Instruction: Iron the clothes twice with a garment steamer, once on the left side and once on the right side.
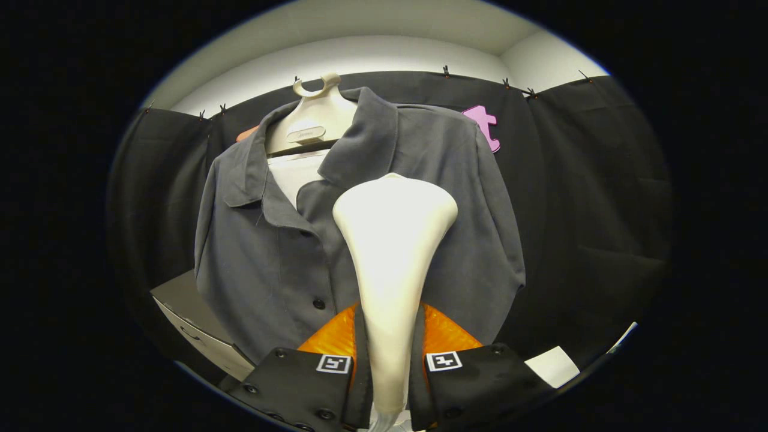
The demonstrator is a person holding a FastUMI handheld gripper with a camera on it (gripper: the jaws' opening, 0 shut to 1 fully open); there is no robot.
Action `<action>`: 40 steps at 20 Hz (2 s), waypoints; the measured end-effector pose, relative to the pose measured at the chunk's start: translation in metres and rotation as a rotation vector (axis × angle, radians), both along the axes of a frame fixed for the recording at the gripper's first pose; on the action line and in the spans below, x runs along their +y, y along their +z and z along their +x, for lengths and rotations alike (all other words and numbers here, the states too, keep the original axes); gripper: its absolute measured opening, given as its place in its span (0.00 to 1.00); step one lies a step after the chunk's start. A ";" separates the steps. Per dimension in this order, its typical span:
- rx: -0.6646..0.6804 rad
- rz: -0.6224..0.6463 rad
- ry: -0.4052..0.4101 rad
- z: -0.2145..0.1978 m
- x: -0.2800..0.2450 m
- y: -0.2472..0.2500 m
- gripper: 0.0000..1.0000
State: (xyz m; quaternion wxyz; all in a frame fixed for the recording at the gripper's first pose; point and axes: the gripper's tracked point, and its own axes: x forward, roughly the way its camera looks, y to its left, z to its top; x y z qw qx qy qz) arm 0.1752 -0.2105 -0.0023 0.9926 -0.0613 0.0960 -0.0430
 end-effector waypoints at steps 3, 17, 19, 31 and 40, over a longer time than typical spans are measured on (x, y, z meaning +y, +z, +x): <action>0.021 -0.010 0.002 -0.003 -0.001 -0.016 0.32; 0.128 0.018 -0.009 -0.023 -0.012 -0.105 0.32; 0.144 0.024 -0.013 -0.026 -0.015 -0.117 0.32; 0.249 0.045 -0.043 -0.045 -0.031 -0.194 0.32; 0.326 0.064 -0.065 -0.062 -0.046 -0.250 0.32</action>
